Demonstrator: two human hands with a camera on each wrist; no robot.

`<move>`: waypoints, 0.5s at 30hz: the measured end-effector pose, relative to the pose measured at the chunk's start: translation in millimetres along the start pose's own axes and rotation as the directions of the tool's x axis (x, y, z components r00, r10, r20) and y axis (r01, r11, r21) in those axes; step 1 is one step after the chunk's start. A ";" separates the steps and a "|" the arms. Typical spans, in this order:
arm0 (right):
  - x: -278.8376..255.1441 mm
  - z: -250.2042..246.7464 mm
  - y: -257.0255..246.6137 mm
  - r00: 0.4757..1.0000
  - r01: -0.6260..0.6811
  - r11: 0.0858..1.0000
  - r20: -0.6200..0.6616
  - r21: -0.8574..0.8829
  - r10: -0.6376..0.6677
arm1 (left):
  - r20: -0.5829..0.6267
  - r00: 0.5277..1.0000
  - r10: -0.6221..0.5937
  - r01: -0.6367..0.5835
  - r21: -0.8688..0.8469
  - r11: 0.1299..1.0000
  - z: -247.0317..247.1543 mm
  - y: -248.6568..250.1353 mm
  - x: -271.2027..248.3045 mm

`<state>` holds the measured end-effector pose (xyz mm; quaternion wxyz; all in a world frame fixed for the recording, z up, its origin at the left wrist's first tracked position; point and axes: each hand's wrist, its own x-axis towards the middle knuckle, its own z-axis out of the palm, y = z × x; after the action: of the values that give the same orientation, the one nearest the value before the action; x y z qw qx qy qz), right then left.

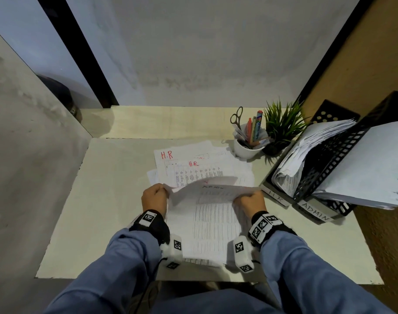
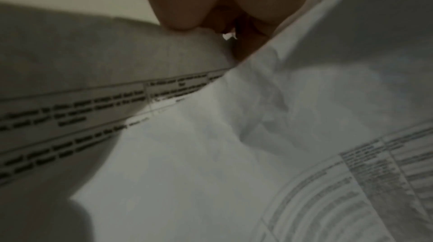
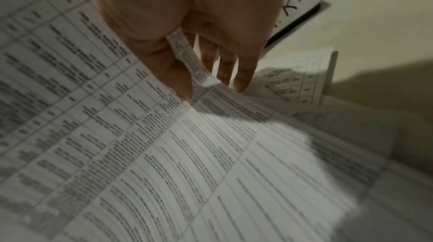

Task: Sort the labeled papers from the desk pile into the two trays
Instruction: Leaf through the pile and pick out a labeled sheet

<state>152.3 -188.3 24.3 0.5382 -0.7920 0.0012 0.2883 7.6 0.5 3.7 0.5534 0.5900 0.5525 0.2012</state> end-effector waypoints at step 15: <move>-19.8 -8.7 -62.7 0.991 0.133 0.944 -0.010 0.302 -0.136 | 0.303 0.942 0.142 -0.074 -0.226 0.971 15.2 54.6 -38.6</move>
<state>159.3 -175.4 89.0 0.6713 -0.6971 -0.0118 0.2516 32.0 -27.6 61.3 0.6826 0.5818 0.3985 0.1917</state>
